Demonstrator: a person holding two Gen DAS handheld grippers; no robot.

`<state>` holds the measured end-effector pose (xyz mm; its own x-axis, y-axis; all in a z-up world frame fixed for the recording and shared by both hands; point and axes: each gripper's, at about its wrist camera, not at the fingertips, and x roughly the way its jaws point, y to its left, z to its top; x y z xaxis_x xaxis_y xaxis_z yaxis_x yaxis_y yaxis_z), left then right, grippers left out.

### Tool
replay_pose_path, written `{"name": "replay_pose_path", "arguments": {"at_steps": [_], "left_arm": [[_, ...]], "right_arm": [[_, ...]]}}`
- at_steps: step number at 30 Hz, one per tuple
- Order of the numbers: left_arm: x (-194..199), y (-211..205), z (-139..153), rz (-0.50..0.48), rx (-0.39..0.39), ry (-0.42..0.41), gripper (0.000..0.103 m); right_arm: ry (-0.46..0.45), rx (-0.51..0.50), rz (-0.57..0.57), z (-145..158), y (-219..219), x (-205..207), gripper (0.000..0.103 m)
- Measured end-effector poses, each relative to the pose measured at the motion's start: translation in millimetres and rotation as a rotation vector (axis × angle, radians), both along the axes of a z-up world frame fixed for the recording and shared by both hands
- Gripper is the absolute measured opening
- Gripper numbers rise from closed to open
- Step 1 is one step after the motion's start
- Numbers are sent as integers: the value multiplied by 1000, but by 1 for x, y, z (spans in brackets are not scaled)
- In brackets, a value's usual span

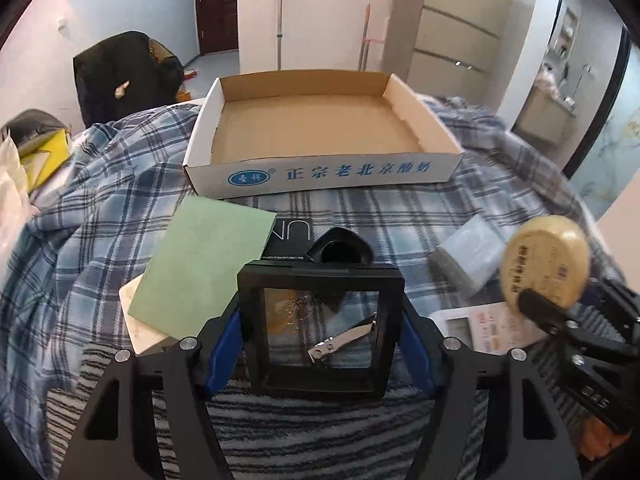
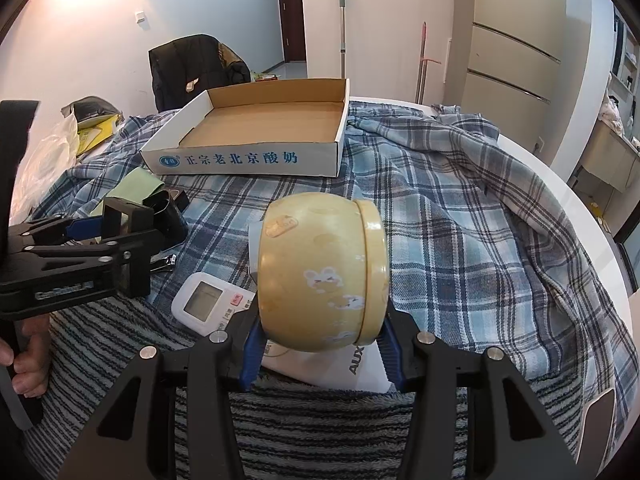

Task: Organize rigid objects
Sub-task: 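Carry the frame and tin into the cardboard box and release both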

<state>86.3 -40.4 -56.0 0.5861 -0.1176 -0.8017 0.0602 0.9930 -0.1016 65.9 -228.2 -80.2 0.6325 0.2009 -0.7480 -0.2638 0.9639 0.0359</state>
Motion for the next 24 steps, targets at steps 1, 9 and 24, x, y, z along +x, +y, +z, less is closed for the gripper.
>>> {"name": "replay_pose_path", "arguments": {"at_steps": [1,9,24], "left_arm": [[-2,2,2,6,-9,-10,72],[-19,16,31,9,-10,-114,72],[-29,46,108,60,-12,-268,72]], "right_arm": [[-1,0,1,0,0,0,47],[-73,12,8,11,1,-7,47],[-213,10,-49,74,6,-9,47]]}}
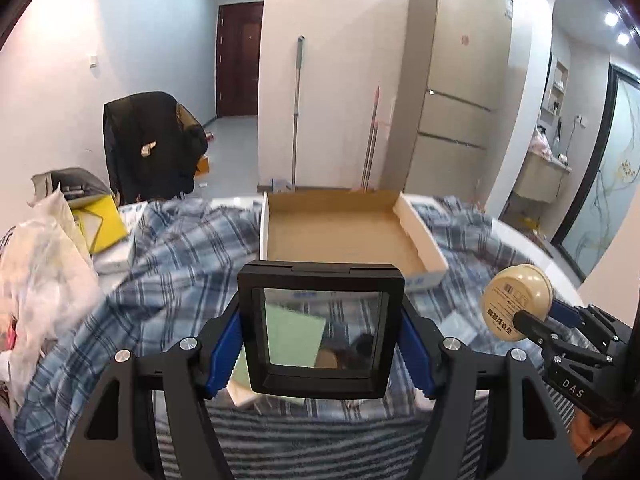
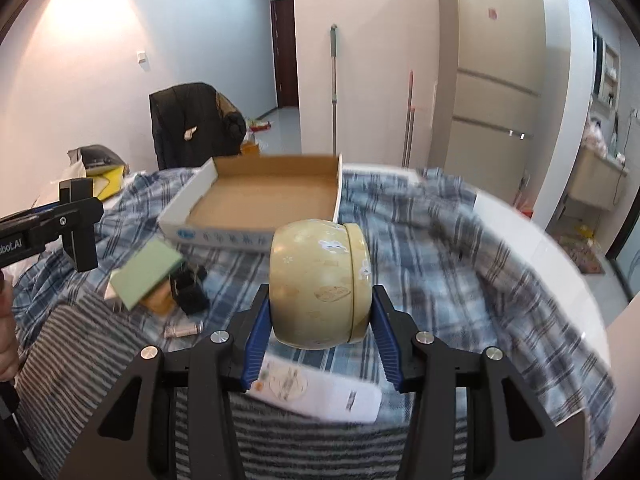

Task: Organize rigid objects
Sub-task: 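Carry the frame and tin into the cardboard box and release both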

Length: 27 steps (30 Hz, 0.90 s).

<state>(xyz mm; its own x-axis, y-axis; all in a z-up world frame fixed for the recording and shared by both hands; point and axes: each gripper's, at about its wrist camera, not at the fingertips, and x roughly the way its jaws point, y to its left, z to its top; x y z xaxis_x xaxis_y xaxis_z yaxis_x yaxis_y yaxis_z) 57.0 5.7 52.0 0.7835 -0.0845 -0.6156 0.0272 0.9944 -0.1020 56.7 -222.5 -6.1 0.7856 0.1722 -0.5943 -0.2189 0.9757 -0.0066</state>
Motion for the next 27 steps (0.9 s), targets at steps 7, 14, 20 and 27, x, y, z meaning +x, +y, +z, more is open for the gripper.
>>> {"name": "replay_pose_path", "arguments": {"at_steps": [7,14,20,27], "left_arm": [[38,-3,38,25,-15,-61,72],[89,3,62,26,-97,-88,72],[131,9,21,19,-52,4,72],[165,-2,-46,4,-19,153,72]], "right_arm": [[-32,96,-24,49,13,38,47],[5,209,-65,78,28,97,47],[34,229,-127,51,31,131,47],[251,255,-101,-7,27,161,47]]}}
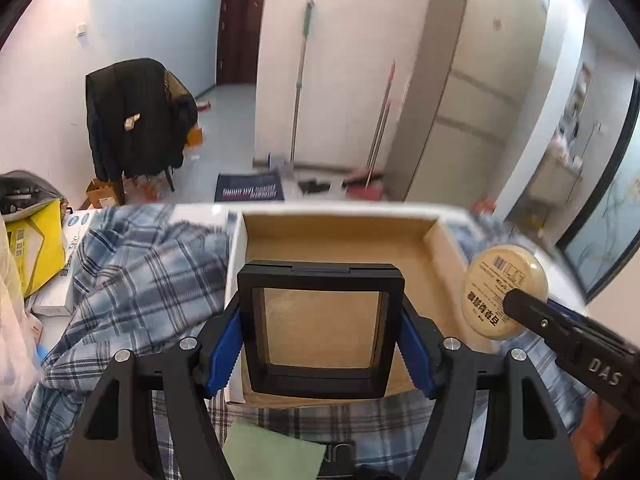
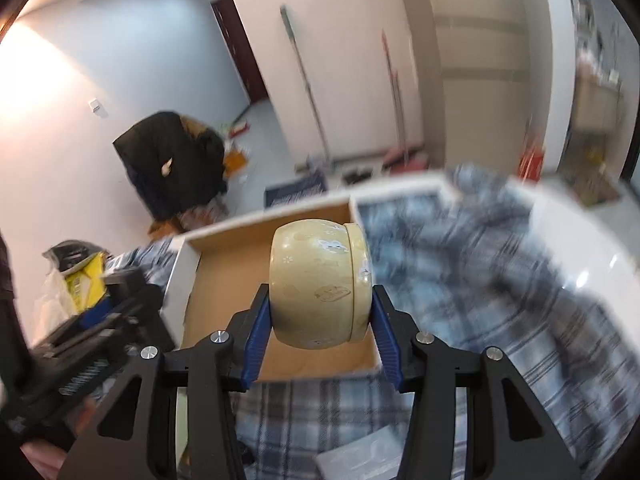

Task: Organize rigid objects
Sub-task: 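Carry the frame and tin into the cardboard box and release both, then withdraw both grippers from the box and raise them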

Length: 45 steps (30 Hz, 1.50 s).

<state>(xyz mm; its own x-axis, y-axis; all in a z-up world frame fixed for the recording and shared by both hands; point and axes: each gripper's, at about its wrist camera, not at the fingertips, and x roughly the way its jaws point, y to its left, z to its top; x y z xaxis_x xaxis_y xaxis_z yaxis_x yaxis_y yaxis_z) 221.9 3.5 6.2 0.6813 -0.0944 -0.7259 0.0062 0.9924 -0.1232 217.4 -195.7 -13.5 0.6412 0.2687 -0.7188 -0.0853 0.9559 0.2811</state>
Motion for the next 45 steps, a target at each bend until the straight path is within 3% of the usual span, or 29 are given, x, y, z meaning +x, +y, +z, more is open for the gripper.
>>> {"name": "replay_pose_path", "arguments": {"at_steps": [4,8,12,26,31,35,38,41,45], "left_arm": [[8,-2,-20,17,33,65,72],[12,-3,-37,24,91,83,72],[17,0,-53,15,88,129,72],[20,-5,-65,15,128,173,72],[20,-6,-64,5,105,187,72],[18,-7,-57,-1,99,161,85],[14,-8,-48,-11,83,143,85],[7,-8,-33,2,79,80,85],[-6,-2,-4,17,39,-31,85]], "right_arm": [[20,-101,-4,-14,9,4,47],[36,-92,16,-18,9,4,47],[53,-115,12,-26,7,10,47],[57,-142,35,-34,7,15,47],[58,-148,37,-33,7,15,47],[51,-163,39,-34,9,15,47],[49,-171,37,-34,9,15,49],[42,-173,30,-32,6,16,56],[4,-179,53,-20,6,14,73]]}}
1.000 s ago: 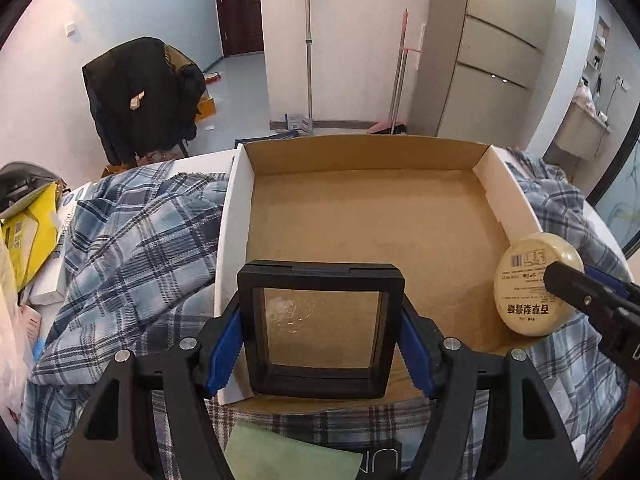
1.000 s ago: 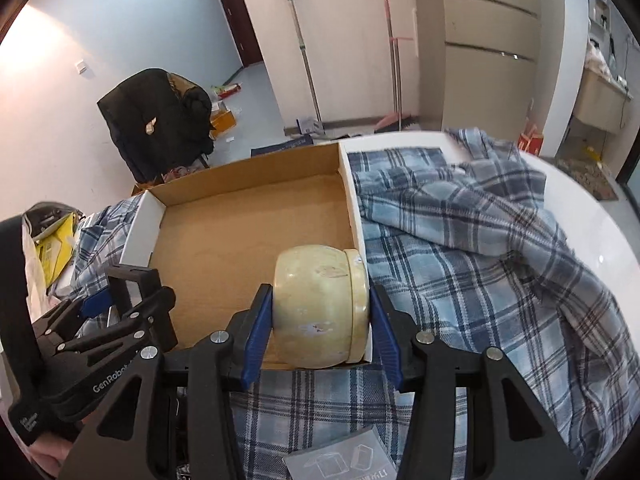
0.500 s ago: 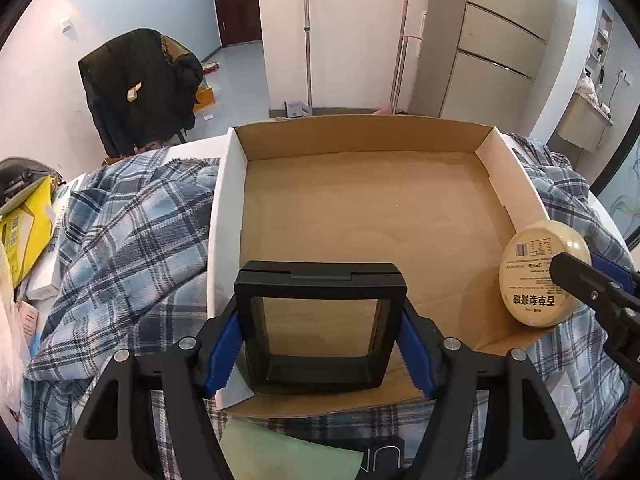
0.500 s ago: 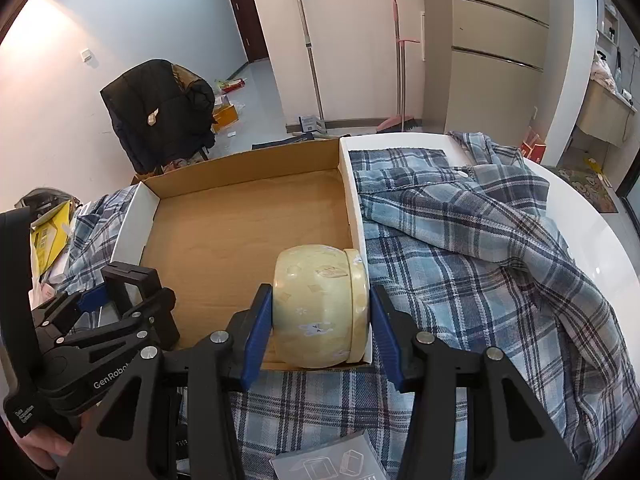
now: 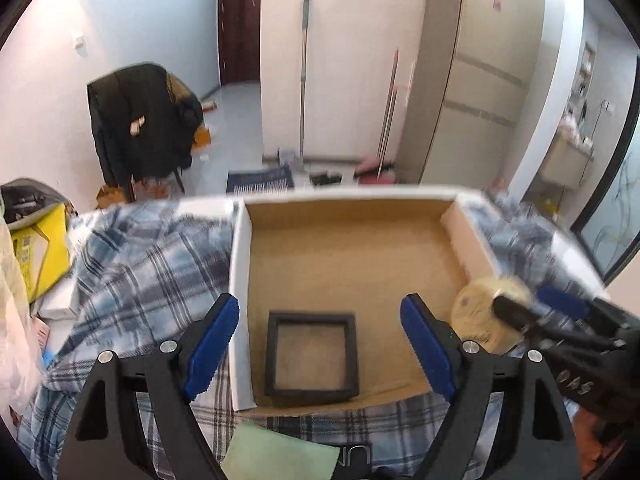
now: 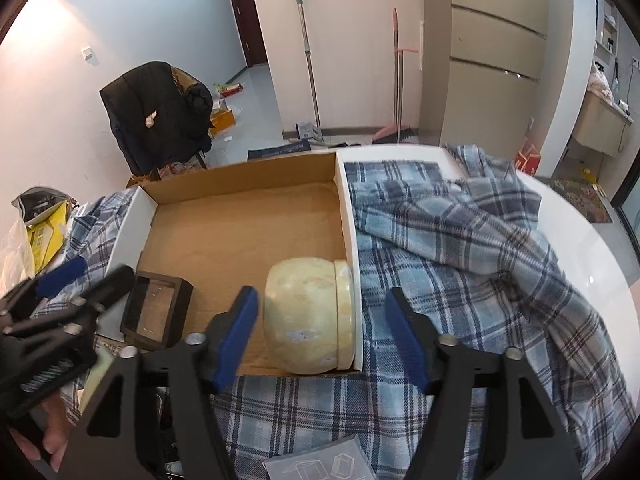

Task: Organize rigid objects
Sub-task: 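Withdraw both grippers from the box and raise them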

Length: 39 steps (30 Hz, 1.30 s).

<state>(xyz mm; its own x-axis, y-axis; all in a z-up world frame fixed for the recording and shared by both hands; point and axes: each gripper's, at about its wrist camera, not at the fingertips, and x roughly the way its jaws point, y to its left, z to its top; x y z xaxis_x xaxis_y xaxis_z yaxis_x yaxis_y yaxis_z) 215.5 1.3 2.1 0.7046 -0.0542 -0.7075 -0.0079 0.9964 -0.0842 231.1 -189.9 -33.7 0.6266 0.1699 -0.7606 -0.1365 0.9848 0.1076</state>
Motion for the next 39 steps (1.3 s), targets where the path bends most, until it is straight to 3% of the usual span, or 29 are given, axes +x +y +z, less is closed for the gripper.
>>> {"name": "replay_pose_path", "arguments": {"at_steps": [7,11,14,17,21,26,28,31,35,39], "left_arm": [[-38,11,58,32,-48,-191,85],[-70,8,89,7,-12,-291,86],[-104,6,110,-21,8,-383,89],[-142,6,125,-38,4,-495,103],[-185,3,140,-39,39,-607,103],[-235,7,149,-27,26,-776,103],[-247,6,147,-23,64,-799,103],[-252,11,140,-26,62,-795,103],[-243,24,121,-42,-3,-712,103],[-226,29,95,-28,15,-607,103]], "right_arm": [[-138,-10,11,50,-8,-29,76],[-251,-13,-14,87,-17,-64,88],[-306,3,-10,108,-20,-92,89],[-362,17,7,123,-18,-118,90],[-452,31,13,135,-15,-154,99],[-546,78,2,136,-20,-182,102],[-570,88,-7,131,-23,-188,102],[-558,92,0,119,-25,-189,102],[-498,89,16,100,-29,-180,102],[-444,114,26,78,-34,-168,102]]}}
